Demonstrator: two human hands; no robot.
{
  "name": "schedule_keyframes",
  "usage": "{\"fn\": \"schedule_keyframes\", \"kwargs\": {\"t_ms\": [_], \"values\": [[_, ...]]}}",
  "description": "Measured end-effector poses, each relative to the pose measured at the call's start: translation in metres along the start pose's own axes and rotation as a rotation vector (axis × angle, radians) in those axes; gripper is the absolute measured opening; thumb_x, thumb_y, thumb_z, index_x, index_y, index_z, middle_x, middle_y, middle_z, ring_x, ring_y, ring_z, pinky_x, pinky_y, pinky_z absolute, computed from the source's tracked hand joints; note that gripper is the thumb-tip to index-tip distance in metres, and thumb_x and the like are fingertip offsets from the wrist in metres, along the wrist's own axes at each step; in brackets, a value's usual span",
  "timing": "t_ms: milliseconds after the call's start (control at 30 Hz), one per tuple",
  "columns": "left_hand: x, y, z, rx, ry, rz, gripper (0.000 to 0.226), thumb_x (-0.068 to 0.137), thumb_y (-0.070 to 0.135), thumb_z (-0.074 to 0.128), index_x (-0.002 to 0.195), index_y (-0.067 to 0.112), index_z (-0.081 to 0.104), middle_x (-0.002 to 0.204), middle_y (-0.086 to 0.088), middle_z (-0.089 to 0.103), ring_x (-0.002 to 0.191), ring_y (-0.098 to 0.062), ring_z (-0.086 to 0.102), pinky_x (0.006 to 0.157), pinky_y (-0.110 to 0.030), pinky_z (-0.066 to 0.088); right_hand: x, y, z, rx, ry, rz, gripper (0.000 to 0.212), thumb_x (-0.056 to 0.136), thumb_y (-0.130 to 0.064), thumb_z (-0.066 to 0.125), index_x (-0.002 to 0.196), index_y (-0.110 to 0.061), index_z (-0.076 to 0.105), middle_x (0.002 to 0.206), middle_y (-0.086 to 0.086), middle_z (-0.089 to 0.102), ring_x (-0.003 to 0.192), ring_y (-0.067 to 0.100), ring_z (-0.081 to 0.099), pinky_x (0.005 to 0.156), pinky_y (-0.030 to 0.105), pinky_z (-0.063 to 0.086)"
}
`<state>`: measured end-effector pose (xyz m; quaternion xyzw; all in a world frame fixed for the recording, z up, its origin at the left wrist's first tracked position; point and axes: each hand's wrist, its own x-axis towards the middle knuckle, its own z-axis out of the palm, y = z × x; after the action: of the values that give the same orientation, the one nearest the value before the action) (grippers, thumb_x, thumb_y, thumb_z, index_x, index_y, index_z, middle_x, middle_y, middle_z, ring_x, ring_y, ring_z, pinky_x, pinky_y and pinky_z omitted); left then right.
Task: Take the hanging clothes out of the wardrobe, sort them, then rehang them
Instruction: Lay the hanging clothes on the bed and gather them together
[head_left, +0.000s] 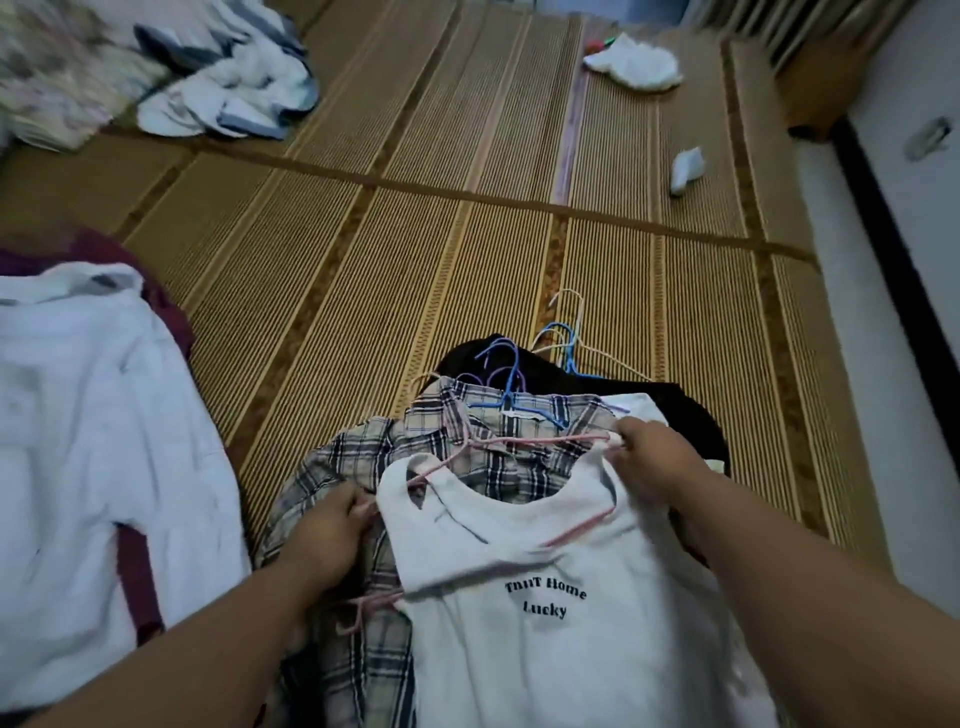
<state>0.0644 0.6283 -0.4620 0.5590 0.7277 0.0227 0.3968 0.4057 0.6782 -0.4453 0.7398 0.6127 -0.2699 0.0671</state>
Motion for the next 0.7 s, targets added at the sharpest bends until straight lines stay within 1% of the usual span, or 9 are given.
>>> {"fn": "schedule_keyframes", "kwargs": {"t_ms": [133,200,267,333,433,467,533,600,700], "values": [[-0.032,0.043,-0.027,-0.174,0.066,0.127,0.005,0.096,0.021,0.048,0.095,0.019,0.052,0.08,0.001,0.057,0.071,-0.019,0.054,0.056,-0.027,0.035,-0.044,-0.008,-0.037,0.067,0.033,-0.107,0.002,0.087,-0.02,0.054,0.087,-0.021,0.055,0.087,0.004,0.058,0.089,0.029,0.058,0.064,0.029,0.04],[-0.048,0.063,-0.048,-0.299,0.086,0.16,0.007,0.094,0.02,0.051,0.099,0.024,0.054,0.089,0.0,0.061,0.08,-0.027,0.061,0.063,-0.032,0.046,-0.071,-0.012,-0.066,0.164,0.108,-0.116,0.007,0.089,-0.026,0.056,0.083,-0.023,0.058,0.084,-0.001,0.062,0.084,0.025,0.059,0.066,0.032,0.044],[-0.071,0.084,-0.077,-0.408,0.075,0.21,0.013,0.094,0.023,0.052,0.104,0.03,0.057,0.095,-0.002,0.062,0.085,-0.03,0.063,0.069,-0.042,0.053,-0.102,-0.017,-0.104,0.238,0.165,-0.143,0.007,0.09,-0.028,0.058,0.084,-0.031,0.059,0.083,-0.008,0.06,0.08,0.017,0.058,0.06,0.029,0.042],[-0.099,0.106,-0.111,-0.466,0.059,0.283,0.02,0.09,0.039,0.054,0.109,0.039,0.057,0.105,0.001,0.061,0.091,-0.021,0.061,0.074,-0.041,0.053,-0.131,-0.025,-0.148,0.262,0.189,-0.198,0.008,0.091,-0.027,0.058,0.084,-0.031,0.061,0.083,-0.009,0.061,0.079,0.013,0.057,0.058,0.027,0.039],[-0.135,0.132,-0.158,-0.418,0.111,0.402,0.041,0.073,0.066,0.057,0.111,0.051,0.058,0.109,0.003,0.061,0.101,-0.012,0.058,0.085,-0.032,0.049,-0.172,-0.047,-0.212,0.258,0.251,-0.297,0.008,0.089,-0.025,0.061,0.088,-0.024,0.068,0.085,-0.003,0.066,0.082,0.015,0.059,0.07,0.035,0.049],[-0.149,0.138,-0.175,-0.41,0.151,0.431,0.035,0.077,0.06,0.061,0.109,0.047,0.062,0.107,0.005,0.065,0.1,-0.009,0.06,0.087,-0.031,0.049,-0.187,-0.057,-0.233,0.258,0.281,-0.332,0.008,0.089,-0.025,0.061,0.088,-0.023,0.069,0.085,-0.003,0.066,0.082,0.014,0.059,0.07,0.033,0.048],[-0.175,0.149,-0.207,-0.442,0.223,0.476,0.012,0.087,0.032,0.065,0.097,0.037,0.069,0.094,0.018,0.071,0.09,0.005,0.062,0.081,-0.02,0.051,-0.21,-0.079,-0.269,0.259,0.338,-0.39,0.006,0.087,-0.024,0.063,0.088,-0.023,0.069,0.085,-0.003,0.066,0.082,0.013,0.059,0.067,0.026,0.045],[-0.206,0.155,-0.245,-0.436,0.312,0.511,0.019,0.088,0.017,0.064,0.084,0.035,0.069,0.076,0.03,0.068,0.078,0.013,0.061,0.066,-0.007,0.046,-0.232,-0.102,-0.303,0.268,0.367,-0.453,0.007,0.085,-0.022,0.066,0.089,-0.028,0.069,0.086,-0.004,0.066,0.082,0.012,0.059,0.067,0.025,0.046],[-0.247,0.144,-0.295,-0.411,0.428,0.507,0.021,0.088,0.016,0.063,0.081,0.035,0.067,0.076,0.022,0.068,0.077,0.003,0.061,0.06,-0.006,0.043,-0.263,-0.138,-0.334,0.282,0.311,-0.541,0.017,0.083,-0.021,0.069,0.095,-0.033,0.065,0.088,-0.016,0.06,0.084,0.0,0.055,0.068,0.016,0.043]]}}
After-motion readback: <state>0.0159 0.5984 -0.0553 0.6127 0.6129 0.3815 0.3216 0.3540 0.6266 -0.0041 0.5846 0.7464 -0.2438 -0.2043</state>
